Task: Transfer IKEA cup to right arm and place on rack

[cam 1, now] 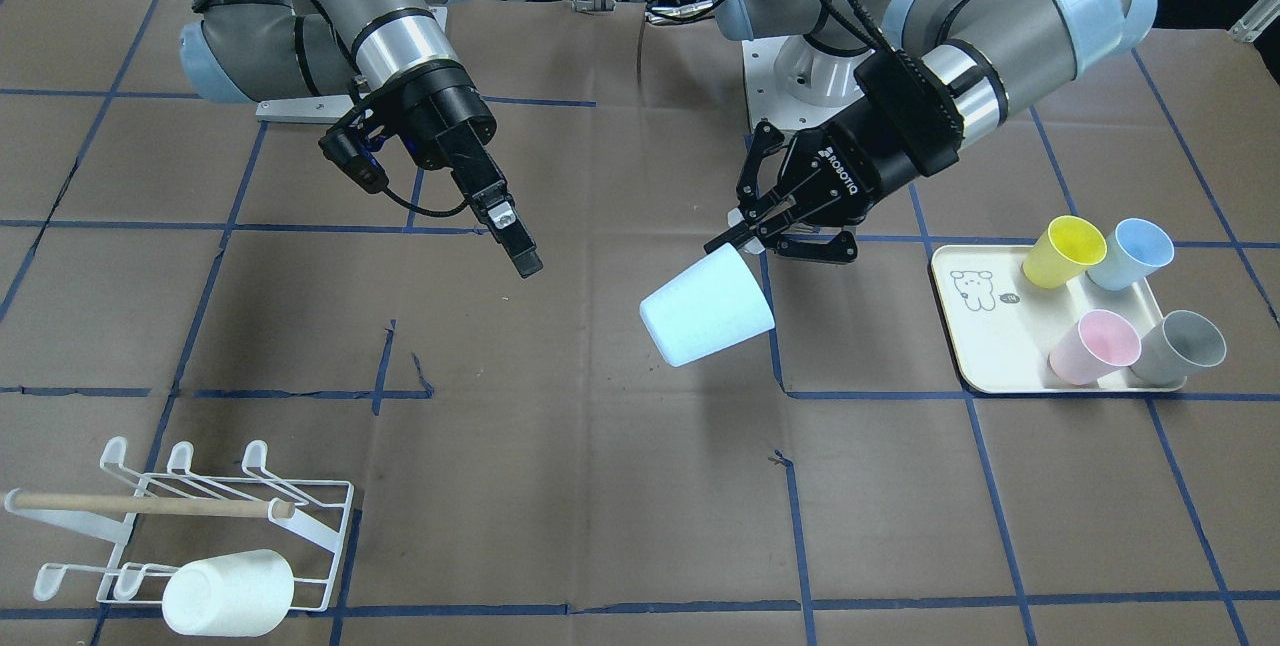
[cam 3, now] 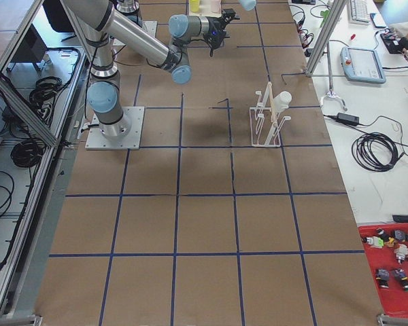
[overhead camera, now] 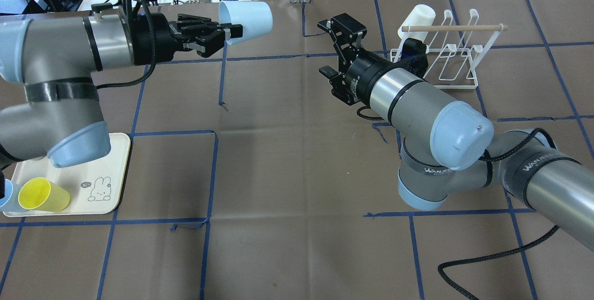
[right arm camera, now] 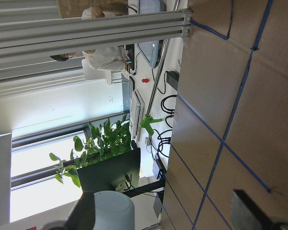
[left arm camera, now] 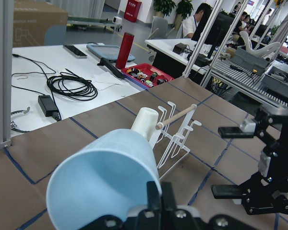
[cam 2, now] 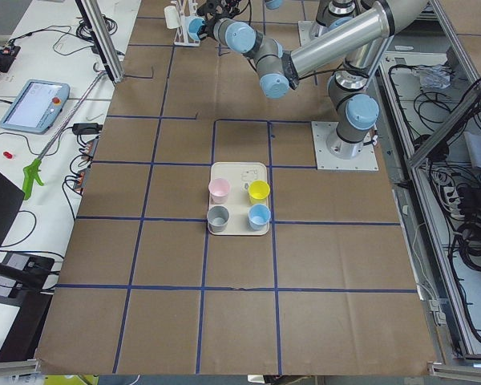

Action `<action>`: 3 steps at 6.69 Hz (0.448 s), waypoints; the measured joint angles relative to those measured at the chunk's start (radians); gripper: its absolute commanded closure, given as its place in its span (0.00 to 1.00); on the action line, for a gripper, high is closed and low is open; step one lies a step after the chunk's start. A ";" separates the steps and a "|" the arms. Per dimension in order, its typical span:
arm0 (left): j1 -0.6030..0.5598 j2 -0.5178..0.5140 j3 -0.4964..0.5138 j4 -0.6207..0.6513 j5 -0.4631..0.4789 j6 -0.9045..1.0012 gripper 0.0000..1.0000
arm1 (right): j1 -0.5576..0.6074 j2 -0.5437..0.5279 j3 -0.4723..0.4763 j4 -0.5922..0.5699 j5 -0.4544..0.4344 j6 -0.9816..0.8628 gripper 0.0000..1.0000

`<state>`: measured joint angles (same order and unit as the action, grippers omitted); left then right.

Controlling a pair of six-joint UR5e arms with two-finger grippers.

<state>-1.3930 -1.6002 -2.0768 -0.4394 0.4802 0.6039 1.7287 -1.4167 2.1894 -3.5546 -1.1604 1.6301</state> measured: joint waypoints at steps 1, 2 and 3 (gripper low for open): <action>-0.018 0.009 -0.051 0.071 -0.002 -0.003 0.97 | 0.007 0.003 -0.011 0.001 -0.002 0.011 0.00; -0.028 0.012 -0.099 0.141 -0.008 -0.008 0.97 | 0.011 0.008 -0.015 0.001 -0.003 0.015 0.00; -0.032 0.016 -0.133 0.187 -0.022 -0.012 0.97 | 0.014 0.016 -0.016 0.002 -0.004 0.017 0.00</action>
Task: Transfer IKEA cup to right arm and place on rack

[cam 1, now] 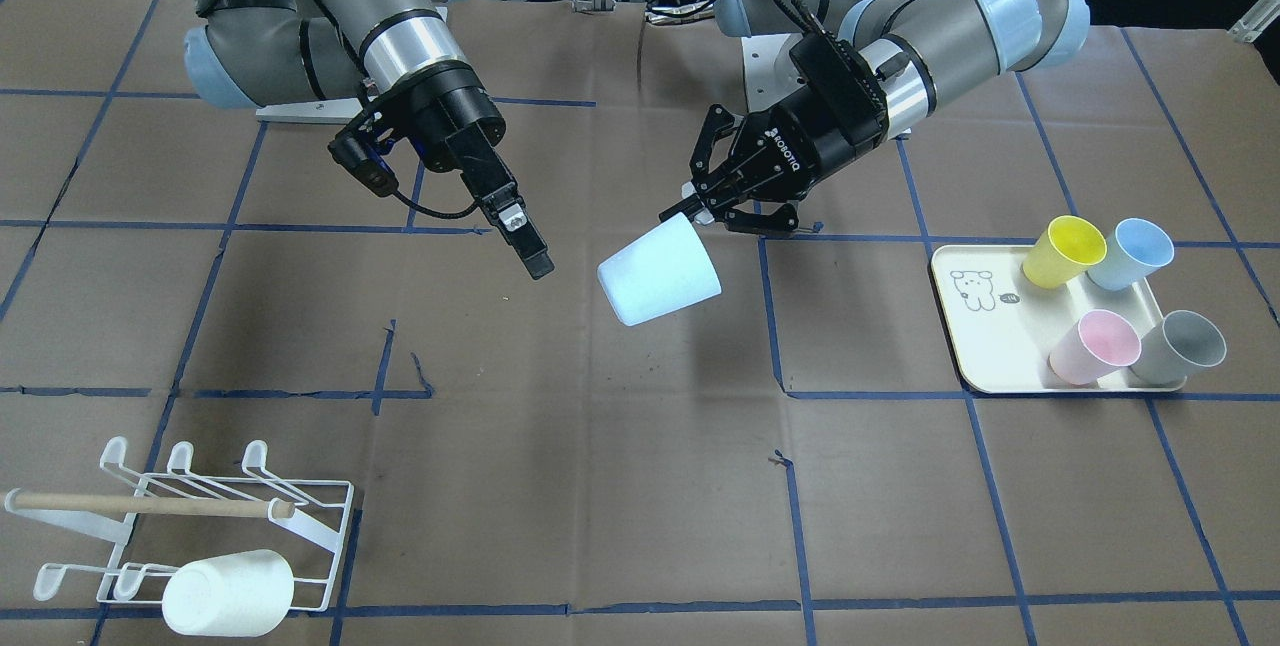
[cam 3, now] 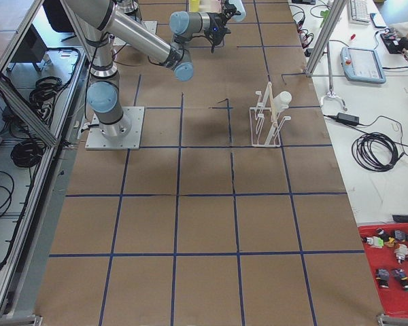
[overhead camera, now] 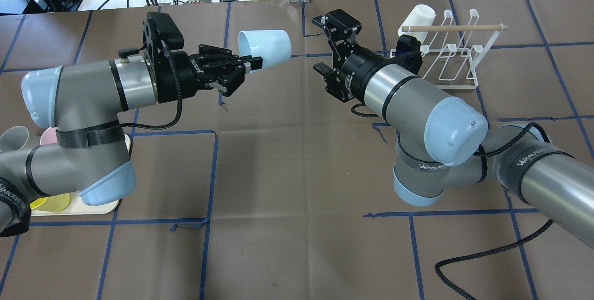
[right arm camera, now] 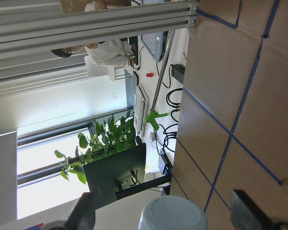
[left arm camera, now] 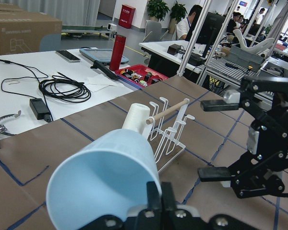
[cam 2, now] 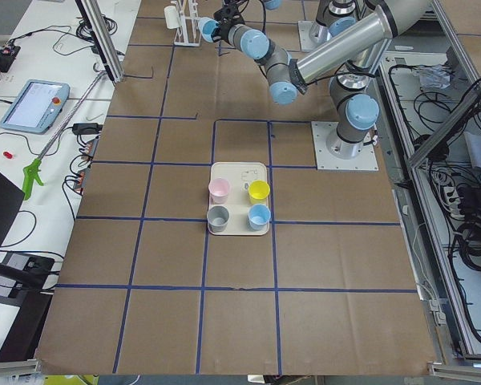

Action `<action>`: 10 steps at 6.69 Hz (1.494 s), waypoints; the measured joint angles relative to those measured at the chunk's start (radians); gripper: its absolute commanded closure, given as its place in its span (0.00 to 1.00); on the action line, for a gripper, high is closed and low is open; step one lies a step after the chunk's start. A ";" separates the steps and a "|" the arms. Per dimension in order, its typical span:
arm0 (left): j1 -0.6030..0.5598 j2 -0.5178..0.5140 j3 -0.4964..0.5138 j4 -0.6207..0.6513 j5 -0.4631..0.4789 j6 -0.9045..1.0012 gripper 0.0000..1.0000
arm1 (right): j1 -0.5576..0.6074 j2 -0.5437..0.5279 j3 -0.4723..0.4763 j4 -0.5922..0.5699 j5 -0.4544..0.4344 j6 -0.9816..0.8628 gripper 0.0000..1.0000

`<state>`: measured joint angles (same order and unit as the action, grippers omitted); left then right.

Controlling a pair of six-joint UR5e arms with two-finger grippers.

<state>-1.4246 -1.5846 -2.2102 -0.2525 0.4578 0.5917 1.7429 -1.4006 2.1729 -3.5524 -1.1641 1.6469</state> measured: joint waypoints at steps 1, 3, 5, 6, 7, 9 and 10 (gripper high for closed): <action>0.001 0.003 -0.016 0.019 -0.013 -0.002 0.97 | 0.010 0.008 0.000 0.008 -0.001 0.001 0.00; 0.005 0.007 -0.023 0.027 -0.022 -0.006 0.96 | 0.038 0.017 -0.006 0.038 -0.006 0.015 0.01; 0.005 0.020 -0.026 0.027 -0.024 -0.012 0.96 | 0.062 0.018 -0.035 0.087 -0.012 0.040 0.01; 0.004 0.023 -0.027 0.027 -0.024 -0.013 0.96 | 0.075 0.018 -0.052 0.106 -0.022 0.053 0.01; 0.004 0.024 -0.027 0.027 -0.024 -0.013 0.96 | 0.084 0.019 -0.067 0.119 -0.028 0.064 0.01; 0.004 0.024 -0.027 0.027 -0.024 -0.015 0.96 | 0.099 0.029 -0.089 0.137 -0.033 0.072 0.01; 0.004 0.025 -0.026 0.027 -0.024 -0.017 0.96 | 0.107 0.042 -0.098 0.139 -0.035 0.072 0.01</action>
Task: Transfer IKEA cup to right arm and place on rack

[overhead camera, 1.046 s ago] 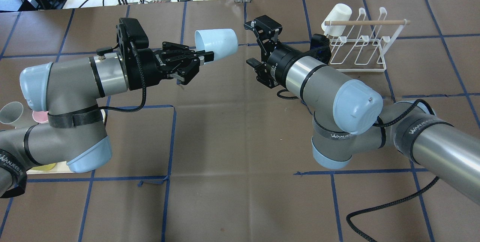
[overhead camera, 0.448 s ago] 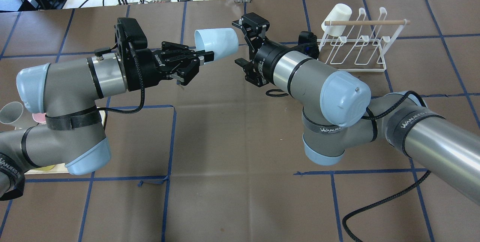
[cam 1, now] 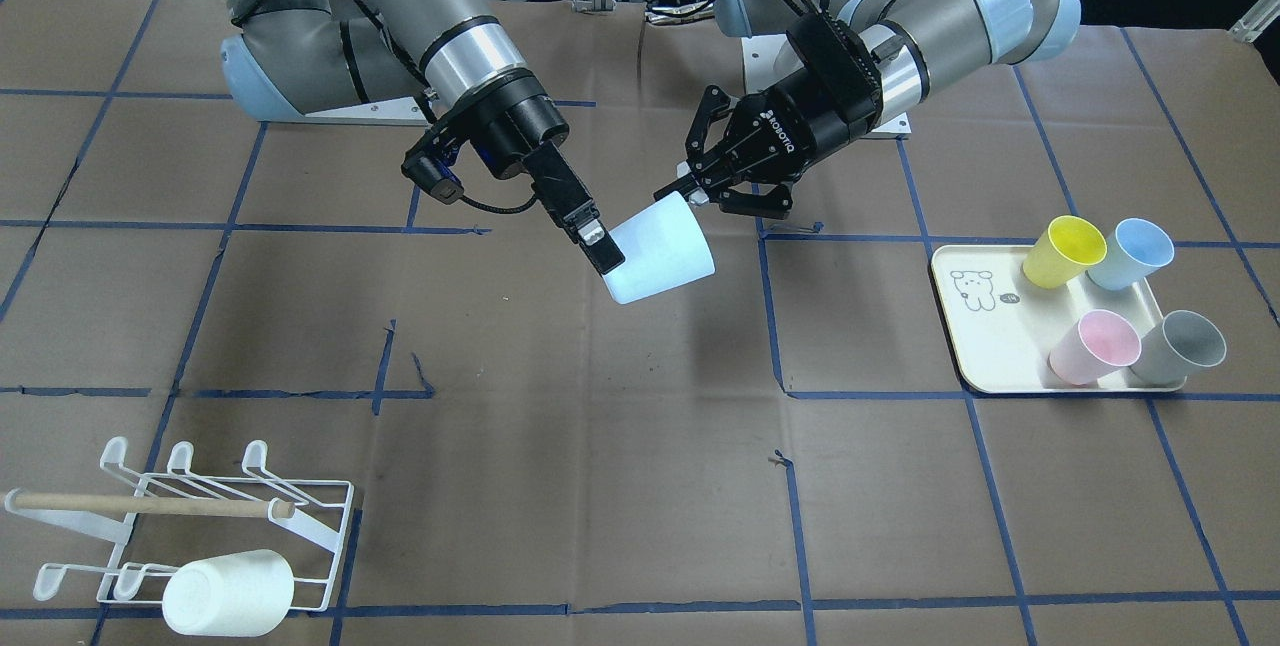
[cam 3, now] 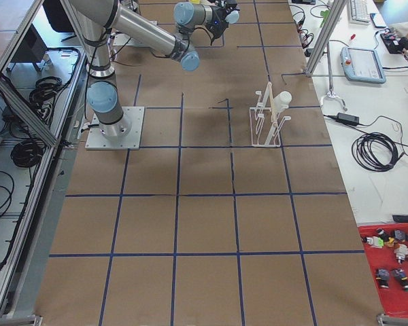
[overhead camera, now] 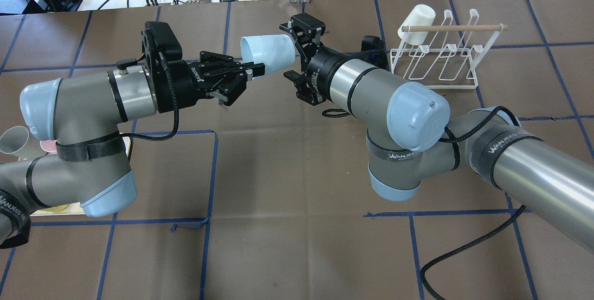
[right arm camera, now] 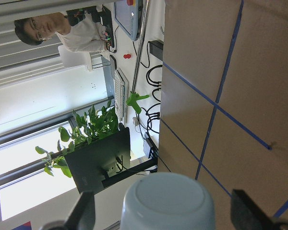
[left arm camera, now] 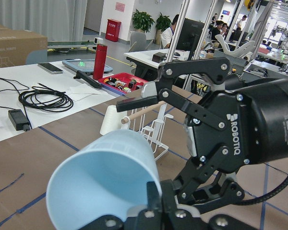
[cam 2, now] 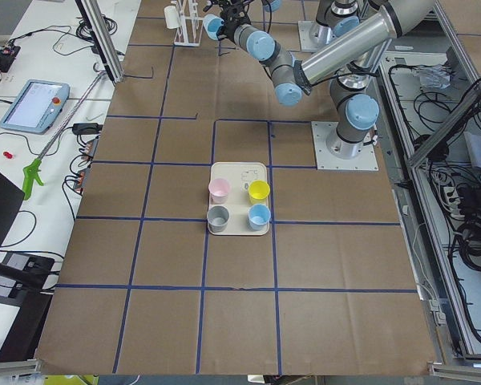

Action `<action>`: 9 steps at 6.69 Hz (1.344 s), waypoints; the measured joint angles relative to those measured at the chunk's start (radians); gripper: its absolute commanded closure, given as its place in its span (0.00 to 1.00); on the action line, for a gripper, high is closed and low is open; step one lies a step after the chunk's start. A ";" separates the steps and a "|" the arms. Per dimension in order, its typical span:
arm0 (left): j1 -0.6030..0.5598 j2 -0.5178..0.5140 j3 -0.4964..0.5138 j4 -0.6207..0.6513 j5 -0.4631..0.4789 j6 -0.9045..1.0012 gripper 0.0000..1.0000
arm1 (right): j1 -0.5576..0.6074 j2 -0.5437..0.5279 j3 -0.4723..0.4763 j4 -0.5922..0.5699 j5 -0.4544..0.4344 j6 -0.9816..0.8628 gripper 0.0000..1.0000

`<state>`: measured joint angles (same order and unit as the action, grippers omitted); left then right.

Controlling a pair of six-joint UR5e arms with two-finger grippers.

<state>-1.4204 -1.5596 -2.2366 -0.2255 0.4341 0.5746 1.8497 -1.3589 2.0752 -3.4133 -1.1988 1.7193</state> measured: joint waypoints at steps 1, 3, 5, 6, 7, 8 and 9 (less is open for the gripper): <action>0.000 0.001 0.000 0.000 0.000 -0.002 0.96 | 0.007 0.012 -0.013 0.001 -0.002 0.000 0.01; 0.000 0.001 0.000 0.000 0.000 -0.002 0.95 | 0.015 0.024 -0.033 0.002 -0.013 0.000 0.02; 0.000 0.002 0.000 0.000 0.001 -0.008 0.95 | 0.018 0.026 -0.036 0.002 -0.017 0.001 0.17; 0.000 0.002 0.000 0.000 0.002 -0.016 0.94 | 0.022 0.026 -0.036 0.002 -0.016 0.001 0.29; 0.000 0.003 0.000 0.001 0.003 -0.020 0.93 | 0.025 0.027 -0.036 0.002 -0.014 0.002 0.38; 0.000 0.003 0.000 0.001 0.003 -0.022 0.84 | 0.026 0.026 -0.036 0.002 -0.011 0.001 0.47; 0.000 0.003 0.001 0.001 0.003 -0.022 0.60 | 0.026 0.026 -0.037 0.002 -0.009 0.000 0.51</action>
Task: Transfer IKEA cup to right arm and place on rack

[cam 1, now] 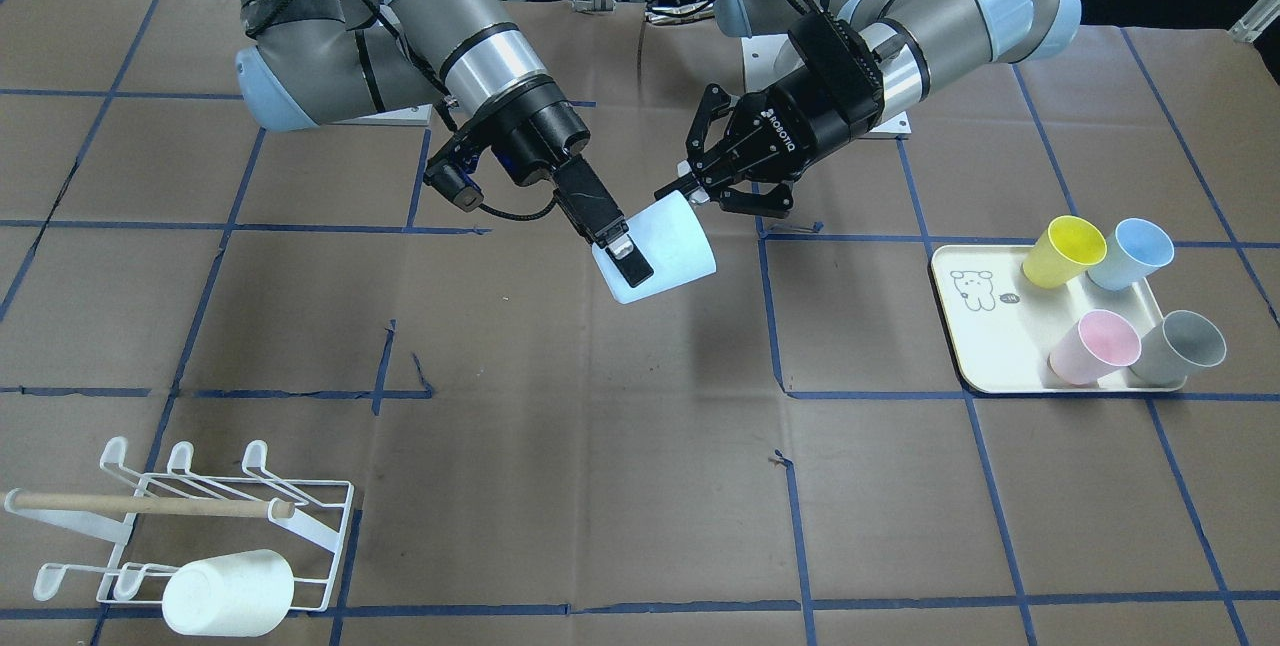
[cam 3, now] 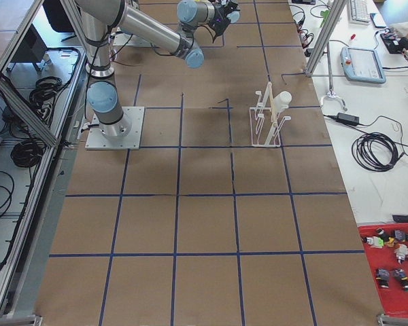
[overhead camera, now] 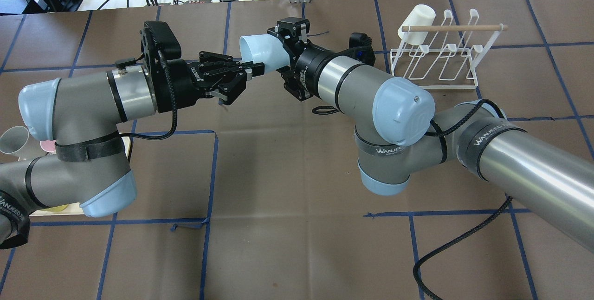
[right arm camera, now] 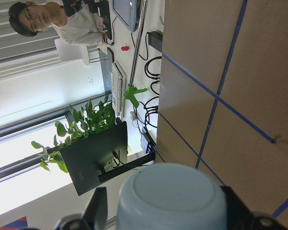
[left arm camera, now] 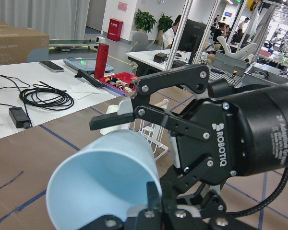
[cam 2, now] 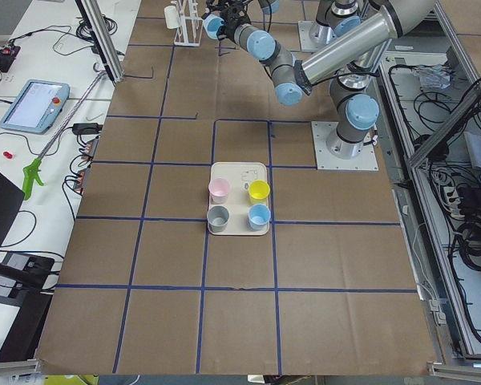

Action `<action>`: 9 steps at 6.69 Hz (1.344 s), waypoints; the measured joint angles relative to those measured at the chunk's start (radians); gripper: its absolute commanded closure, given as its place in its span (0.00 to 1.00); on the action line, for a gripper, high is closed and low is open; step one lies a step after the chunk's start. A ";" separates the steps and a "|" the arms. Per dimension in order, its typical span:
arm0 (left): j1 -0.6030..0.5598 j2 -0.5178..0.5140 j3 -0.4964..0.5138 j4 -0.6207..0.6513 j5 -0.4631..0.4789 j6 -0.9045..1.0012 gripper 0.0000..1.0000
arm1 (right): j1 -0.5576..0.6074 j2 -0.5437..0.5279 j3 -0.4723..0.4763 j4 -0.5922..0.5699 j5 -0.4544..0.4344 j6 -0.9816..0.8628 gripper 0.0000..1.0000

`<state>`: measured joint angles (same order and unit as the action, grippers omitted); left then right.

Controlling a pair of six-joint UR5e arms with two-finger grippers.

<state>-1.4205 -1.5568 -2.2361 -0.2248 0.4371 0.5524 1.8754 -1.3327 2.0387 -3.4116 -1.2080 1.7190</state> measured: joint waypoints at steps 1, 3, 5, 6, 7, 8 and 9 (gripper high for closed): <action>0.001 0.000 0.001 0.001 0.001 0.000 0.49 | 0.001 0.000 0.000 0.000 0.002 -0.003 0.54; 0.008 -0.001 0.005 0.002 0.000 -0.020 0.04 | 0.001 0.001 0.000 -0.001 0.004 -0.005 0.56; 0.013 -0.002 0.011 0.002 0.003 -0.071 0.00 | 0.001 0.002 0.000 -0.001 0.004 -0.006 0.59; 0.023 -0.002 0.011 0.002 0.008 -0.081 0.00 | 0.000 0.004 -0.001 -0.002 0.004 -0.009 0.63; 0.058 0.000 0.011 0.002 0.009 -0.087 0.01 | -0.004 0.010 -0.006 -0.002 0.004 -0.015 0.70; 0.123 0.005 0.008 0.002 0.004 -0.089 0.00 | -0.020 0.020 -0.015 -0.002 0.005 -0.026 0.78; 0.184 0.016 0.010 -0.003 0.008 -0.091 0.00 | -0.055 0.032 -0.027 -0.004 0.003 -0.062 0.79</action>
<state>-1.2362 -1.5405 -2.2265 -0.2274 0.4452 0.4614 1.8201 -1.3006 2.0112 -3.4153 -1.2046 1.6573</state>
